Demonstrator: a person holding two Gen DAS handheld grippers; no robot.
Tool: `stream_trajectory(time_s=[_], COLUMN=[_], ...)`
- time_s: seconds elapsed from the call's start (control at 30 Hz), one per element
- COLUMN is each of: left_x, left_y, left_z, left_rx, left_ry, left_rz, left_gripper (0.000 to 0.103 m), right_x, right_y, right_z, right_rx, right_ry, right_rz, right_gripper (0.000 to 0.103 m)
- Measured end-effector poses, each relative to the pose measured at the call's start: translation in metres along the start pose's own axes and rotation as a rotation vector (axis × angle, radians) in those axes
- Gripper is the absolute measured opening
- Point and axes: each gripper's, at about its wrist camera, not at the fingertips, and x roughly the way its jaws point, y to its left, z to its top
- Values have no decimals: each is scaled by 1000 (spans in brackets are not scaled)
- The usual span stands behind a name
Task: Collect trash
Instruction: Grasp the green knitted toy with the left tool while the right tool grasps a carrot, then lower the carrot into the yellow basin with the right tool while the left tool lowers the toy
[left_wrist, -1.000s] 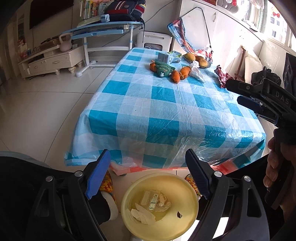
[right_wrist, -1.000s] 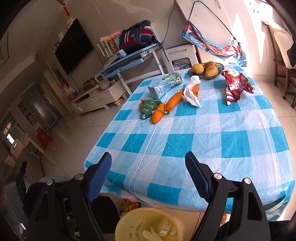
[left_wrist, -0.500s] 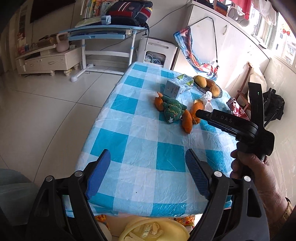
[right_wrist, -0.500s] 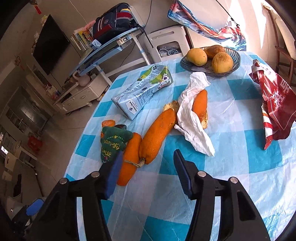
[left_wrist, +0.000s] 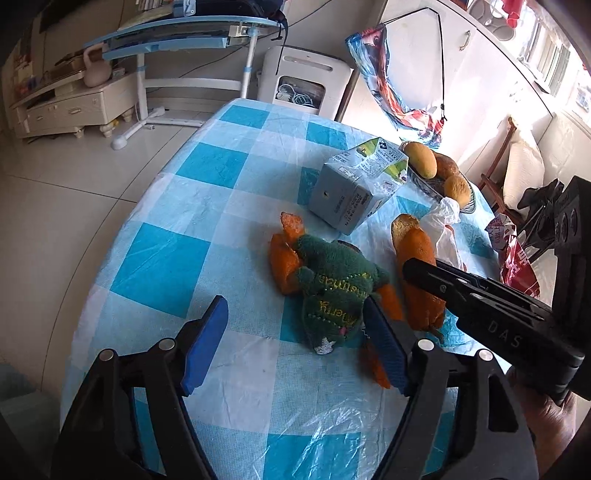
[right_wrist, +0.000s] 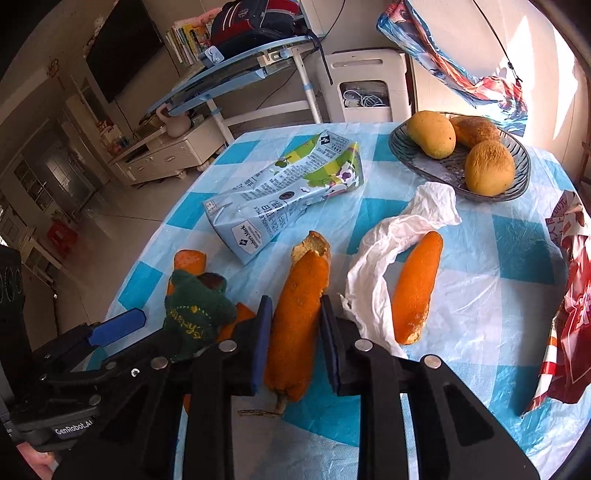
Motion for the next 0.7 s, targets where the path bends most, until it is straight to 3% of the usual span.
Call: stream_trajectory(time_s=[0.1,0.17,0.2,0.43,0.7], left_x=[8,11,13,-7,-81], left_y=[-10,-15,-17,-18,-11], left_z=[4,6,7,-1,-28], left_rx=[27,35,36,38,74], left_ry=[-7,4,14,-10,-96], left_rz=[19,6,-3,-33,-45], left_gripper=[59,42,25,20,20], right_x=[-11,-19,-22,-50,-92], right_y=[-2,-3,-3,-2,12], right_z=[3,2,3,-2,-37], right_rx=[-15,-18,-20,-3,32], right_ry=[-7,-10,-13,-46,-74], right_rz=[16,29,33,74,165], right_gripper=[22,22,22,22,22])
